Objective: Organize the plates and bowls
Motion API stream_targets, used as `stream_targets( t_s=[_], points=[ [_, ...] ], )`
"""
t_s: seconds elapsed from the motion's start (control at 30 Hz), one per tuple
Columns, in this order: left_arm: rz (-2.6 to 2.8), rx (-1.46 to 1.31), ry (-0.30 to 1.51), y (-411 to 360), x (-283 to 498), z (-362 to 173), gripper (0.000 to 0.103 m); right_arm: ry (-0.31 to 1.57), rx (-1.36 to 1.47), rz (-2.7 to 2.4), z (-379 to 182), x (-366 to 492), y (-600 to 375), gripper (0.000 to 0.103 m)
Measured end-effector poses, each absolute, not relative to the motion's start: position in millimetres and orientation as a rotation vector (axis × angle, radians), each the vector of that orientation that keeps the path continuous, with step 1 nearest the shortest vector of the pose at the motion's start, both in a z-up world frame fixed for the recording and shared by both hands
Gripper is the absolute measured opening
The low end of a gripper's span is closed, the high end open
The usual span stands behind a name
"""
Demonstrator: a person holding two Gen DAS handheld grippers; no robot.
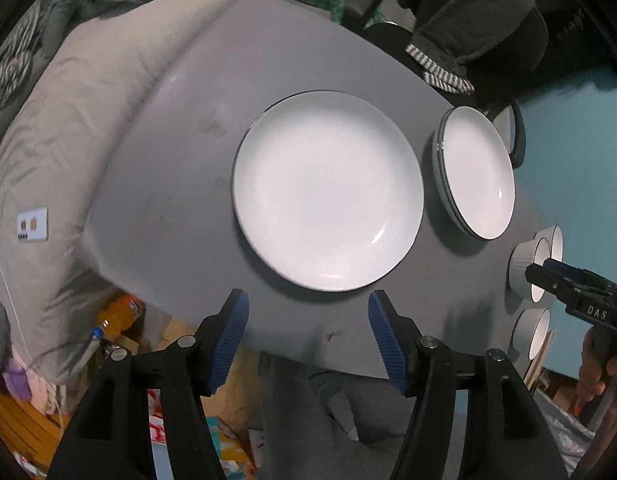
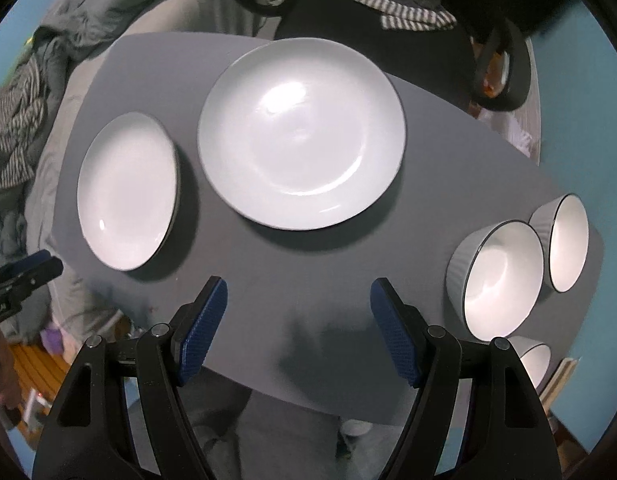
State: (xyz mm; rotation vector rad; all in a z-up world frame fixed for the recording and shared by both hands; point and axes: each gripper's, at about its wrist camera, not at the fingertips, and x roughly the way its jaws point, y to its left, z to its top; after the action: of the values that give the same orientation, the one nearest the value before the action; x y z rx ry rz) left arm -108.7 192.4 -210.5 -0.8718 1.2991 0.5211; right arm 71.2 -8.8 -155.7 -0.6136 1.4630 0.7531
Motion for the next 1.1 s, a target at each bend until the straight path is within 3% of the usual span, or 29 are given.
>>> stream_targets(
  t_s=[0.67, 1.1],
  points=[
    [0.666, -1.097, 1.169, 223, -168, -226, 0.064, 1.259, -0.827, 0.996, -154, 22, 82, 0.074],
    [0.736, -1.187, 1.159, 241, -174, -264, 0.064, 1.137, -1.033, 1.155, -185, 10, 153, 0.074]
  ],
)
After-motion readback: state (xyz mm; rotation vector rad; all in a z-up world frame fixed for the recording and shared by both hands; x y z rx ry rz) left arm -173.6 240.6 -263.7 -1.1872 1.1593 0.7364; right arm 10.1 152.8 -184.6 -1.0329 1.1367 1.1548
